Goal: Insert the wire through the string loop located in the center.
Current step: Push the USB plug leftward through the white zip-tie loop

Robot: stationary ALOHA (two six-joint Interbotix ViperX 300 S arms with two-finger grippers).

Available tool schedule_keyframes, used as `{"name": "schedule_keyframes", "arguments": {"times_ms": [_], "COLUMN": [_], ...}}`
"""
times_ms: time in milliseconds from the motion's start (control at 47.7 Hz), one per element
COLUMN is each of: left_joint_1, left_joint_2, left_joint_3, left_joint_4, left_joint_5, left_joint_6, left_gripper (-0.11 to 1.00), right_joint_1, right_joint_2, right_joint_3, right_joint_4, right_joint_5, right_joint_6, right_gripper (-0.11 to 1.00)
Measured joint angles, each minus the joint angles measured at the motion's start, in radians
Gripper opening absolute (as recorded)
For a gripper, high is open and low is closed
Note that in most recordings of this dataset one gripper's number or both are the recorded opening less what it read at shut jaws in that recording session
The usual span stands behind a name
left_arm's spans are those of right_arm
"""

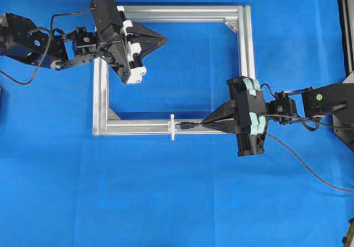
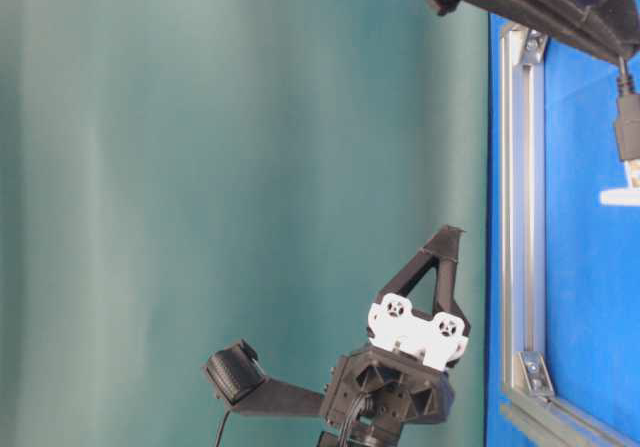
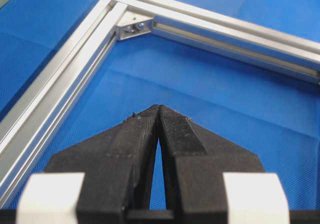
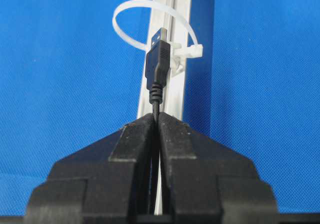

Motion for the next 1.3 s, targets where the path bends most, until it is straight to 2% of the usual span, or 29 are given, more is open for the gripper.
{"name": "schedule_keyframes", "arguments": {"times_ms": [796,1299], "left_joint_1": [0.000,0.002], "left_joint_2": [0.000,0.000], "left_joint_3": [0.000,0.000], "left_joint_4": [0.000,0.000], "left_joint_5": [0.000,0.000], "left_joint_6": [0.000,0.000], "left_gripper": [0.00,0.00], "right_joint_1": [0.000,0.008], "right_joint_2": [0.000,0.095], "right_joint_3": [-0.002,-0.110], "right_joint_4": [0.000,0.000], "right_joint_5": [-0.008,-0.011], "right_joint_6": [0.000,0.002], "right_gripper": [-0.02,-0.02]}}
